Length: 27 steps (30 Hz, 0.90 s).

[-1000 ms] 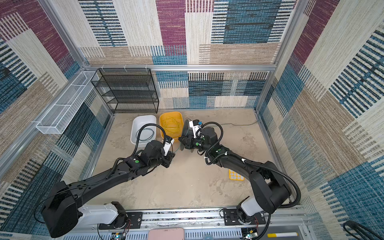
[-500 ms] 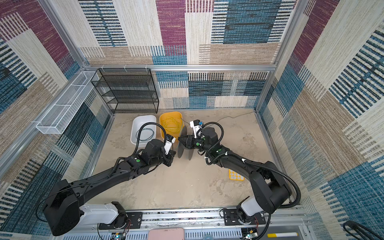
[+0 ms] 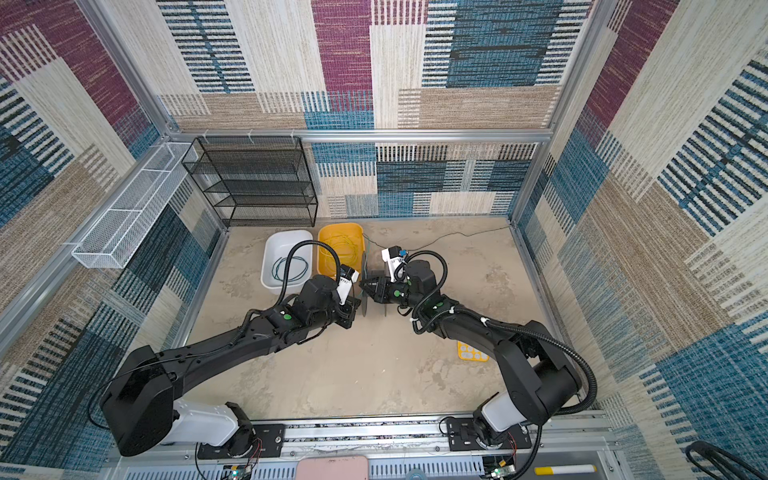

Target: Wrap the cables

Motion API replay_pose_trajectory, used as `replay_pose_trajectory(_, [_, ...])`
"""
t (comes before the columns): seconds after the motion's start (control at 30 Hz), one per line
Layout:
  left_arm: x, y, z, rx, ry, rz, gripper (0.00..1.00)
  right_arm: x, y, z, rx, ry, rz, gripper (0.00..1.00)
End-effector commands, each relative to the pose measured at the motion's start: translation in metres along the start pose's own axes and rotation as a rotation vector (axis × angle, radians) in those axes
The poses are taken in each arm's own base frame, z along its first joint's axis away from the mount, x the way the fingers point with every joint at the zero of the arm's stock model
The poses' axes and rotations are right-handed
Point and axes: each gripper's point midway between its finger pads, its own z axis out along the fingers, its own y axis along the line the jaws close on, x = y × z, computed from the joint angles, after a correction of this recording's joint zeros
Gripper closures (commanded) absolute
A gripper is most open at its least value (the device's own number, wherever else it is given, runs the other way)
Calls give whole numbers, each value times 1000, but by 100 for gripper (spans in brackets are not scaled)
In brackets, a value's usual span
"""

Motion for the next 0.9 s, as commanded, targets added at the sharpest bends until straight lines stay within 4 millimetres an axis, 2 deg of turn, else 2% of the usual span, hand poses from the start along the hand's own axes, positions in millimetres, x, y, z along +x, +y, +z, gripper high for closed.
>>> replay_pose_trajectory(0.0, [-14,-4,-1,7,-38,-2,100,-5,11,-2,-45,-19,-20,84])
replay_pose_trajectory(0.13, [-17,-6,2,10,-26,0,100,-5,12,-2,-48,-19,-18,92])
replay_pose_trajectory(0.17, [-17,-5,3,10,-24,-3,96,-6,11,-2,-45,-20,-16,93])
replay_pose_trajectory(0.2, [-17,-6,2,10,-24,-1,85,-6,12,-2,-48,-21,-15,94])
replay_pose_trajectory(0.3, [-17,-2,-2,-6,-30,-5,67,-6,12,-2,-49,-28,-10,97])
replay_pose_trajectory(0.4, [-17,-2,-8,-6,-41,-5,64,-7,13,-3,-54,-35,-7,99])
replay_pose_trajectory(0.5, [-19,-1,-12,-11,-52,-3,48,-8,13,-3,-58,-37,-5,99])
replay_pose_trajectory(0.6, [-26,0,-16,-22,-77,6,41,-7,12,-4,-48,-41,-7,100])
replay_pose_trajectory(0.77, [-41,2,-23,-40,-107,15,38,-8,14,-10,-39,-50,-16,100])
replay_pose_trajectory(0.87, [-52,4,-27,-57,-132,6,32,-12,16,-15,-26,-69,-26,100])
